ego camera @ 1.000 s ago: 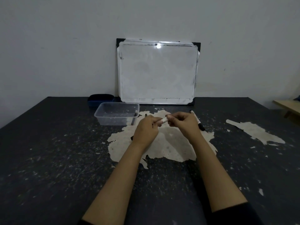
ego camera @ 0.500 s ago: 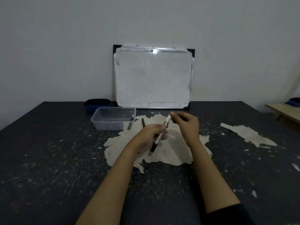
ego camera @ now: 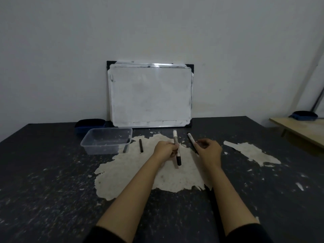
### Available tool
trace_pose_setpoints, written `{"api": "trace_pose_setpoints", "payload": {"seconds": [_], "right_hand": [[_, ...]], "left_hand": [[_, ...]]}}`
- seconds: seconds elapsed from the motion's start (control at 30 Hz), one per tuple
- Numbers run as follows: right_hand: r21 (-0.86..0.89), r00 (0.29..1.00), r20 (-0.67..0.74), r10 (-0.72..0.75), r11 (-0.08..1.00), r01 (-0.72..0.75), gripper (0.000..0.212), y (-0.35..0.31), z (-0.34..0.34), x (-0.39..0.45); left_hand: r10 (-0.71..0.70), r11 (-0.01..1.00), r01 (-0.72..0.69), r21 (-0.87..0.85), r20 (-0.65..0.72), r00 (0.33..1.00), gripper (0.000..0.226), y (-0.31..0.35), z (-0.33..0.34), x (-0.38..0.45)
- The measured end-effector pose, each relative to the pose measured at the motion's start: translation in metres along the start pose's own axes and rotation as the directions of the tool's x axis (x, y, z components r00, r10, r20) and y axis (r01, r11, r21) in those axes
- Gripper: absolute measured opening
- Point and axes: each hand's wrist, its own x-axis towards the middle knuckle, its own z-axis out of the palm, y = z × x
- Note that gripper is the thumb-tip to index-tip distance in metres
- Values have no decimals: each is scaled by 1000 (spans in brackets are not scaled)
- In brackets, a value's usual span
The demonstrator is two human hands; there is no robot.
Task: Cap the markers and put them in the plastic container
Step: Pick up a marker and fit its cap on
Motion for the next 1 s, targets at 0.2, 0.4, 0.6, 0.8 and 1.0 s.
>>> {"api": "trace_pose_setpoints", "payload": {"seconds": [0.2, 0.4, 0.6, 0.8, 1.0], "right_hand": [[-50, 998, 46, 50, 998, -47, 24, 13, 8, 4], [18, 994, -60, 87, 996, -86, 21, 22, 6, 11], [105, 987, -116, 107, 990, -95, 21, 23, 5, 12], [152, 982, -125, 142, 981, -122, 21, 21, 3, 12], [310, 984, -79, 157, 942, -125, 19, 10, 2, 12]], "left_hand": [[-13, 979, 36, 199, -117, 993, 30, 8, 38, 50], [59, 930, -10, 368, -123, 991, 32, 12, 61, 68], [134, 920, -49, 388, -196, 971, 48, 1, 72, 71], [149, 935, -68, 348, -210, 966, 50, -3, 75, 75], [82, 975, -26, 220, -252, 964, 49, -2, 66, 78]]}}
